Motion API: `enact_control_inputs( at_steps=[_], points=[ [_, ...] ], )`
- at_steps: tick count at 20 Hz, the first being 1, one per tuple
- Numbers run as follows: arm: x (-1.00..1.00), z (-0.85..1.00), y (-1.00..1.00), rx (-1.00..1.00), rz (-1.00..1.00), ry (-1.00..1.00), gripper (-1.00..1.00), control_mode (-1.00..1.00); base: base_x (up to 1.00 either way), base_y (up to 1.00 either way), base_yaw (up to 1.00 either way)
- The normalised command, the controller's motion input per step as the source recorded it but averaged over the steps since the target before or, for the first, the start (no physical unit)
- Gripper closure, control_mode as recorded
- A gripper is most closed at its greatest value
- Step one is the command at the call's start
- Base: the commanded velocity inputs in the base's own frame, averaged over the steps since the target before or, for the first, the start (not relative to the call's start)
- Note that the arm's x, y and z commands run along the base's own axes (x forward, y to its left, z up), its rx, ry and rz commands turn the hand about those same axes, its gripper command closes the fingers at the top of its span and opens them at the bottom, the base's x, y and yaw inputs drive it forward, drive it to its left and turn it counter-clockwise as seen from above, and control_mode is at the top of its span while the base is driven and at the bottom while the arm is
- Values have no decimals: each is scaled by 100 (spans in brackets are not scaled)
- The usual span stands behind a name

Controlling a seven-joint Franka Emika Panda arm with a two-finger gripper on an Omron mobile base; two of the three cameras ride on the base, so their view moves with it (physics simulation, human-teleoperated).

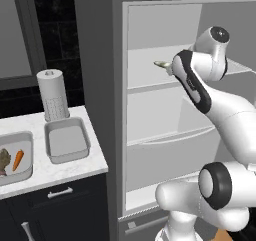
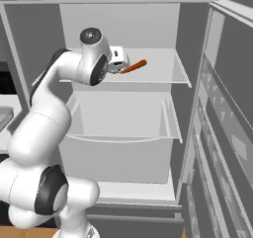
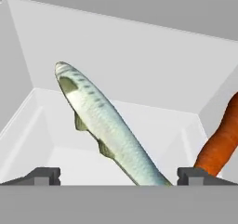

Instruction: Place one carrot and one fish in each tupperware on the nearby counter, to pack two identical lunches.

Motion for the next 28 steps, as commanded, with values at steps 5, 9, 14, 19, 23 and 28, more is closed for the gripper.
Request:
enact_control_inputs(
  at_steps=[5,9,14,19,23,28],
  points=[
    [45,0,0,0,3,4,-100,-100,0,0,0],
    [45,-1,0,0,5,2,-100,-100,0,0,0],
    [28,-16,-2,0,5,6,-100,-100,0,0,0],
    [0,-48,0,0,3,9,100,-100,0,0,0],
    [-1,-59,0,0,0,5,100,-100,0,0,0],
    [-26,-37,0,0,0,0,100,-100,0,0,0]
  ],
)
